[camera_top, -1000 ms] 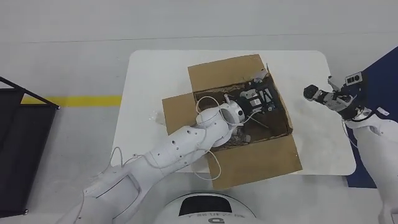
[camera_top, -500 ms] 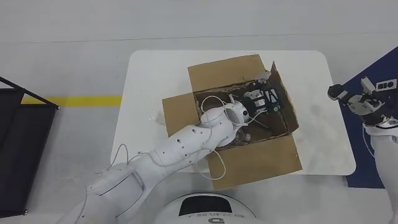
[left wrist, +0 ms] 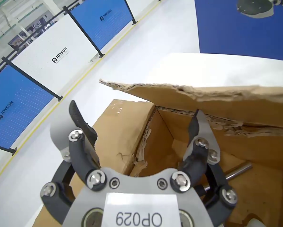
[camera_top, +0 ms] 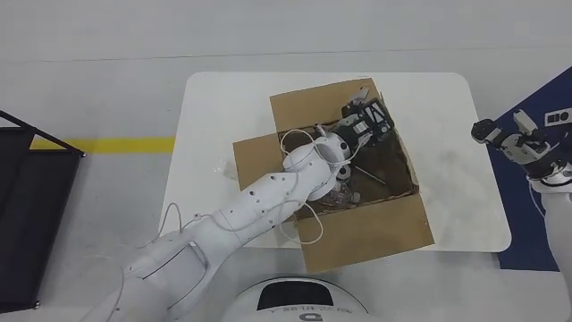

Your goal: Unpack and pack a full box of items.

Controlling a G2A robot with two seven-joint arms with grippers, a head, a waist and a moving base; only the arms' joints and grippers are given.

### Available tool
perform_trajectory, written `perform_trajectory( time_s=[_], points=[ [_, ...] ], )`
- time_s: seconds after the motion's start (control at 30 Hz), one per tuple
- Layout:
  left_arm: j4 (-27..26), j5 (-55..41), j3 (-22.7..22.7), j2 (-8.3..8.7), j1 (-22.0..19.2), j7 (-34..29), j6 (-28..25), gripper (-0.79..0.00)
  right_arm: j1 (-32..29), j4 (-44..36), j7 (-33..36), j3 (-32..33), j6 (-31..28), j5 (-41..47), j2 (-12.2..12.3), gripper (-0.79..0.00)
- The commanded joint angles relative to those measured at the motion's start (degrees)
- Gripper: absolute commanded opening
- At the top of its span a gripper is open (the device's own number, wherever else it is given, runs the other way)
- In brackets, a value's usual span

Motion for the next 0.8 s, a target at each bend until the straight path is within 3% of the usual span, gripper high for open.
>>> perform_trajectory(
  time_s=[0.0,0.13,0.27,0.47,0.63,0.77],
  points=[
    [-0.01,0.0,-0.02,0.01,0.14,0.03,-0.08,0.0,0.0,-0.01,0.0,0.0,0.0,0.0,0.0,0.0],
    [-1.05,-1.19,-1.39,-0.05,0.65,2.77,-2.03,0.0,-0.13,-0.28,-1.44,0.01,1.02,0.1,-0.09,0.0],
    [-0.26,-2.1,-0.77,-1.48,-1.47,3.49,-3.51,0.0,-1.4,-0.11,-3.17,2.37,1.76,1.88,-0.14,0.0],
    [9.1,-4.72,2.61,-6.19,-7.77,-1.89,-4.2,0.0,-4.07,4.71,-1.67,8.75,2.27,8.41,0.04,0.0],
    [18.64,-6.24,5.6,-10.06,-10.23,0.71,-6.86,0.0,-5.55,6.98,-0.05,12.66,1.96,9.51,0.26,0.0],
    [23.08,-7.07,6.11,-12.28,-11.25,3.39,-6.28,0.0,-6.15,5.69,1.11,14.04,2.56,8.46,0.3,0.0]
  ],
)
